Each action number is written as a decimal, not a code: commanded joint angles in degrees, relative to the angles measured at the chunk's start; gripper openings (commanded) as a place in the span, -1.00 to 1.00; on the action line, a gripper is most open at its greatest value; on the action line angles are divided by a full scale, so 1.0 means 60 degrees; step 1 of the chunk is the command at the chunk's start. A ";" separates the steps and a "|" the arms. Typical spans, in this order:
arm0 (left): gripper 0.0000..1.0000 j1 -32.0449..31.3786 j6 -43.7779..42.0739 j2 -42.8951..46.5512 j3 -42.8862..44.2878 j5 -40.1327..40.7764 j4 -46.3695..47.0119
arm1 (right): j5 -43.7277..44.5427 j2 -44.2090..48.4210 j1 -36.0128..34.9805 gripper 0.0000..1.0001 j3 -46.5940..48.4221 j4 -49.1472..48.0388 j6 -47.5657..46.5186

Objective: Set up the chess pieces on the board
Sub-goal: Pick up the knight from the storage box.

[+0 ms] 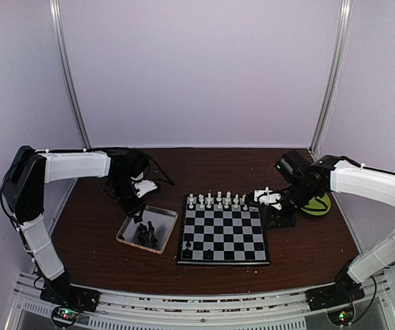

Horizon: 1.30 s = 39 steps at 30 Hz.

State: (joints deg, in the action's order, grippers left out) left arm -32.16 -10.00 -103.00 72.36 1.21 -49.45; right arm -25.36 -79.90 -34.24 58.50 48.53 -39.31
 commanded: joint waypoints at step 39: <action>-0.43 0.0196 0.0160 -0.1280 0.0025 0.0245 0.0024 | 0.0272 -0.0269 0.0030 -0.54 0.0015 0.0325 -0.0155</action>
State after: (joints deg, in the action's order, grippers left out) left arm -31.27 -9.50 -110.30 72.97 2.55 -49.43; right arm -24.53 -80.90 -34.24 58.50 49.74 -40.12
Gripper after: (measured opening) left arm 0.309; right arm 0.232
